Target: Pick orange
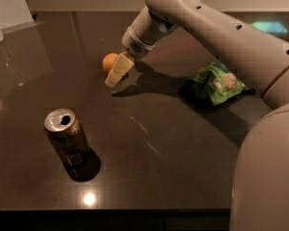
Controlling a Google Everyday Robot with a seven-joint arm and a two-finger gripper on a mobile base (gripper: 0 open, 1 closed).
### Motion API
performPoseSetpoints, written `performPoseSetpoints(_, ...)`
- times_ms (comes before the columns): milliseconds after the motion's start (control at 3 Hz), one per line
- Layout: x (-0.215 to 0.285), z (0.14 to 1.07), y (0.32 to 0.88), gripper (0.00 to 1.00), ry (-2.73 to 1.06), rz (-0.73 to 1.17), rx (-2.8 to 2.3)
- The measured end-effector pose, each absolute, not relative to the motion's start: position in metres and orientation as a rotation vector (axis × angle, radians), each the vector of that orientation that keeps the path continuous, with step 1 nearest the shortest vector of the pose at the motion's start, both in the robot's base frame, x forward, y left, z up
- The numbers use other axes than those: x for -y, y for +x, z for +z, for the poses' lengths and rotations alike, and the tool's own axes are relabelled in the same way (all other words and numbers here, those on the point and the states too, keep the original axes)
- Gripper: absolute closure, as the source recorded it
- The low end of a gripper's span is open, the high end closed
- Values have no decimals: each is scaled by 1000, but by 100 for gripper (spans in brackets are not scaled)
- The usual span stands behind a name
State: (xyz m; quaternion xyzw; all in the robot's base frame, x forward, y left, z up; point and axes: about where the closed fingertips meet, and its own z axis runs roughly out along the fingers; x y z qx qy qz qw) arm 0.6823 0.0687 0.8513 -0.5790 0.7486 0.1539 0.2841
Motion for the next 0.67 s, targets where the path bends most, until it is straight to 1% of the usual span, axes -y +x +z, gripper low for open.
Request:
performPoseSetpoints(333,-78,849,682,18,-1551,445,-2003)
performPoseSetpoints(667,-83,853,680,42,-1550,466,-1996)
